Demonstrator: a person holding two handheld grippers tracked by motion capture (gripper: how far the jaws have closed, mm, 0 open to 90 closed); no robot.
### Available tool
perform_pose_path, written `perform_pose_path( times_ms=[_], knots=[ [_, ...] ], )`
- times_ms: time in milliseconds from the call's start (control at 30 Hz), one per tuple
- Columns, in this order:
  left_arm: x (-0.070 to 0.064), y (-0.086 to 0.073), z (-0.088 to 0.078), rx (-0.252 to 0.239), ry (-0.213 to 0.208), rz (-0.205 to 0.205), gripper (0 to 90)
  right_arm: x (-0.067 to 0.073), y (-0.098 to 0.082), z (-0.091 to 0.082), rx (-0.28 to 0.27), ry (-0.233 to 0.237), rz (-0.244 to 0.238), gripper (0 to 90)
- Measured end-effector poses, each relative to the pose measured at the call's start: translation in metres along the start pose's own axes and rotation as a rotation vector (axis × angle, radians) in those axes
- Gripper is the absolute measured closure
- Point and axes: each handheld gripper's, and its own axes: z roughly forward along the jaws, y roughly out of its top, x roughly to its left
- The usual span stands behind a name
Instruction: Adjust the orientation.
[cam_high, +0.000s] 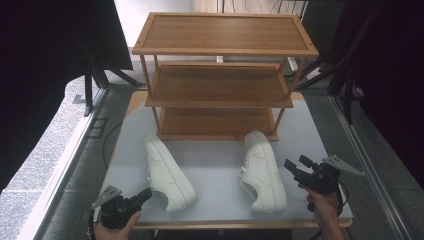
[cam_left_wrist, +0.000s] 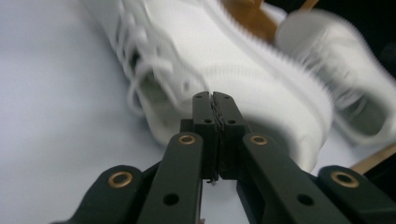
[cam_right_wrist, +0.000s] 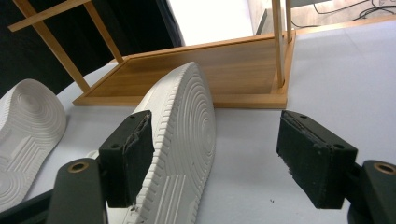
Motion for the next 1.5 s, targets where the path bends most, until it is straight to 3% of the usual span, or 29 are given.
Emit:
perform_pose_path(
  times_ms=[133, 267, 467, 533, 733, 833, 933, 1000, 1033, 1200, 1267, 1367, 1500],
  knots=[
    [-0.001, -0.004, 0.014, 0.056, -0.001, -0.016, 90.0, 0.002, 0.000, 0.001, 0.003, -0.002, 0.003, 27.4],
    [-0.010, -0.001, 0.025, 0.071, -0.027, 0.000, 90.0, 0.004, -0.002, 0.003, 0.020, -0.007, -0.007, 27.6],
    [-0.031, 0.012, 0.045, 0.095, -0.067, 0.055, 90.0, 0.002, -0.004, 0.002, 0.014, -0.018, 0.001, 28.2],
    [-0.037, 0.017, 0.053, 0.104, -0.064, 0.075, 90.0, 0.002, -0.004, 0.000, -0.001, -0.028, 0.002, 28.6],
    [-0.049, 0.035, 0.077, 0.112, -0.099, 0.094, 89.0, -0.001, -0.006, -0.001, 0.000, -0.038, 0.011, 28.6],
    [-0.054, 0.042, 0.094, 0.149, -0.121, 0.081, 88.6, -0.002, -0.006, -0.001, 0.004, -0.042, 0.013, 28.6],
    [-0.065, 0.051, 0.105, 0.143, -0.140, 0.096, 87.9, -0.002, -0.007, -0.001, 0.008, -0.045, 0.012, 28.6],
    [-0.072, 0.056, 0.108, 0.117, -0.189, 0.088, 87.9, -0.003, -0.007, -0.001, 0.011, -0.048, 0.012, 28.7],
    [-0.077, 0.060, 0.111, 0.138, -0.161, 0.115, 86.5, -0.004, -0.007, -0.001, 0.010, -0.050, 0.017, 28.7],
    [-0.094, 0.071, 0.124, 0.166, -0.170, 0.161, 84.3, -0.006, -0.007, -0.002, 0.005, -0.059, 0.025, 28.9],
    [-0.097, 0.074, 0.128, 0.170, -0.170, 0.161, 83.8, -0.007, -0.007, -0.003, 0.002, -0.063, 0.032, 28.9],
    [-0.100, 0.074, 0.138, 0.217, -0.162, 0.164, 83.5, -0.007, -0.007, -0.004, 0.002, -0.064, 0.035, 29.0],
    [-0.093, 0.067, 0.139, 0.235, -0.178, 0.132, 84.3, -0.007, -0.007, -0.004, 0.009, -0.067, 0.033, 29.0]
  ],
)
